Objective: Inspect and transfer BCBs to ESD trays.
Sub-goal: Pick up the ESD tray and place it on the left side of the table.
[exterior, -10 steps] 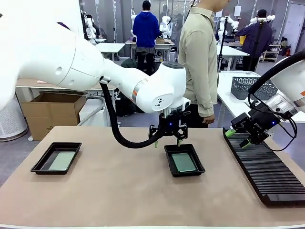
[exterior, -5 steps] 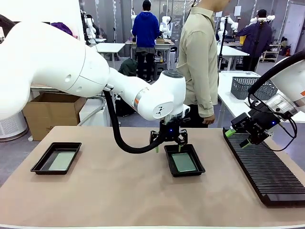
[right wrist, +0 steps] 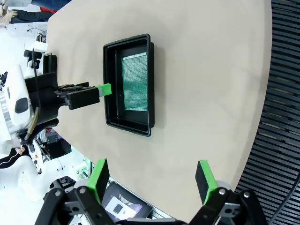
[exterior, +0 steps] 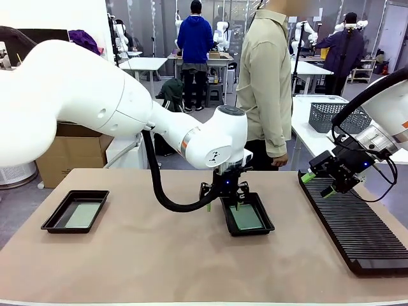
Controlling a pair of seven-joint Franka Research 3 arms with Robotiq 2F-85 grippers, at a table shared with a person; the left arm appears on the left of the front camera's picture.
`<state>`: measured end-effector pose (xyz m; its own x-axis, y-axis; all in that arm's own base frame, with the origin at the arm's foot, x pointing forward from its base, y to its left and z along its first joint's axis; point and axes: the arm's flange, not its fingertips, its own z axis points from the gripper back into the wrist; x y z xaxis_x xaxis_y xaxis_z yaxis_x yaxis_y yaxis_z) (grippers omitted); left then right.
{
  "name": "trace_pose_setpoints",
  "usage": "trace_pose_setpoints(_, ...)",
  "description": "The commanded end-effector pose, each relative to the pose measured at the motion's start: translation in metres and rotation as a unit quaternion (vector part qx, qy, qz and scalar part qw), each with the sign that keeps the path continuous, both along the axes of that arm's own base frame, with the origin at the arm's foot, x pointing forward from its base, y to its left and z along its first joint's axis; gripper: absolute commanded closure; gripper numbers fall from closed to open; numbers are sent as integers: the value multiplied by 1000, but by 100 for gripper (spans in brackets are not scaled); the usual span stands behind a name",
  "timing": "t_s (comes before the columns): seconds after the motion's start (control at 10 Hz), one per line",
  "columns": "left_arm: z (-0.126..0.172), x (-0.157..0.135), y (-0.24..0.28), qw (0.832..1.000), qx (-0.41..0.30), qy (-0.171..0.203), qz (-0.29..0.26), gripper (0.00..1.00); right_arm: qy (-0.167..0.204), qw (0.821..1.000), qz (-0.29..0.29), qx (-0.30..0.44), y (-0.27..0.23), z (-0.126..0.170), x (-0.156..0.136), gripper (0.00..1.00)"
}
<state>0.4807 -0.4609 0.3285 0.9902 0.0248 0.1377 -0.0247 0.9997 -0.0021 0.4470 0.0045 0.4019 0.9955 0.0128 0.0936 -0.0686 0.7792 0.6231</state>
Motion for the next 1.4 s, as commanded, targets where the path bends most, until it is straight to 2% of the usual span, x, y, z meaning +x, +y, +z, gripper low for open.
trace_pose_setpoints(0.0,-6,7,-3,1000,-6,-2,-12,0,-3,1000,-6,-3,1,0,1,2)
trace_pose_setpoints(0.7,-17,13,-7,1000,-6,9,-9,0,-3,1000,-6,-3,1,0,1,2)
trace_pose_setpoints(0.8,-16,13,-5,1000,-1,20,-11,0,-3,1000,-6,-3,1,0,1,2)
trace_pose_setpoints(1.1,-20,13,-2,1000,0,10,-6,0,-3,1000,-6,-3,1,0,1,2)
trace_pose_setpoints(1.2,-20,13,0,1000,3,6,-11,41,-3,1000,-6,-3,1,0,1,2)
trace_pose_setpoints(1.3,-20,12,1,1000,1,5,-10,53,-3,1000,-6,-3,1,0,1,2)
